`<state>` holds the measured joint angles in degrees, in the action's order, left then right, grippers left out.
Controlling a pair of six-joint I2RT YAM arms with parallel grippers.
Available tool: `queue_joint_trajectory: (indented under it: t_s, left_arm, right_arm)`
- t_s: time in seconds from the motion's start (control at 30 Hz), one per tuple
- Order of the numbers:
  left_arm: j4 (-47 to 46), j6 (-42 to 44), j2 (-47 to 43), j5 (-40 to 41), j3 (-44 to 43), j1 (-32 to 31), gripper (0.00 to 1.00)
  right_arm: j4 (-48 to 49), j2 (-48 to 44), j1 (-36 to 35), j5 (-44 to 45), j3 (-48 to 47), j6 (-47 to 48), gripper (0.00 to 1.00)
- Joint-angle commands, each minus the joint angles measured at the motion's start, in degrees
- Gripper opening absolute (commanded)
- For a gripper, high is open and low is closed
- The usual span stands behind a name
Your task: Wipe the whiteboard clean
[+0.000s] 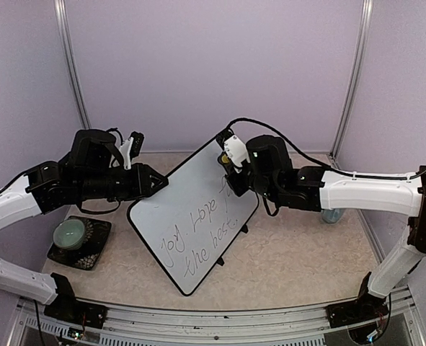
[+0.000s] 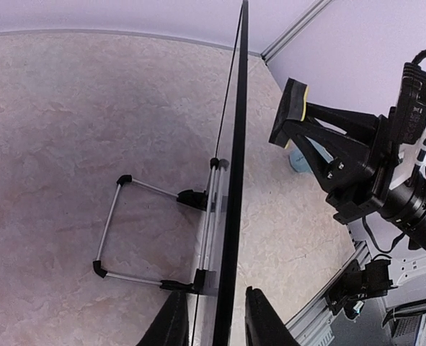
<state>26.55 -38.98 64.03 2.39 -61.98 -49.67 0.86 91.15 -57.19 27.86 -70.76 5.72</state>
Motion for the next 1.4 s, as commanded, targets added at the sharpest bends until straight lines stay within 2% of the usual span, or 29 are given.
queue_joint_trajectory:
  t_s: [0.0, 0.13, 0.43, 0.93, 1.37]
  left_arm:
    - [0.55, 1.52, 1.22, -0.73, -1.51, -0.47, 0.23]
    - [0.79, 1.71, 1.45, -0.99, -1.99, -0.68, 0.12]
    - [0.23, 1.20, 1.78, -1.21, -2.46, -1.51, 0.00]
    - [-1.48, 0.83, 2.30, -1.31, -1.65, -2.13, 0.00]
    - [-2.43, 0.84, 2.83, -1.61, -1.18, -2.19, 0.00]
  right_arm:
    - [0.92, -0.12, 0.15, -0.87, -1.98, 0.84, 0.00]
    - [0.06, 0.70, 0.44, -1.25, -2.72, 1.33, 0.00]
    - [5.36, 0.49, 3.92, -9.54, 0.26, -1.13, 0.00]
    - [12.91, 3.11, 11.00, -16.26, 4.43, -3.18, 0.00]
    - [15.41, 6.26, 10.26, -28.14, 4.05, -3.52, 0.00]
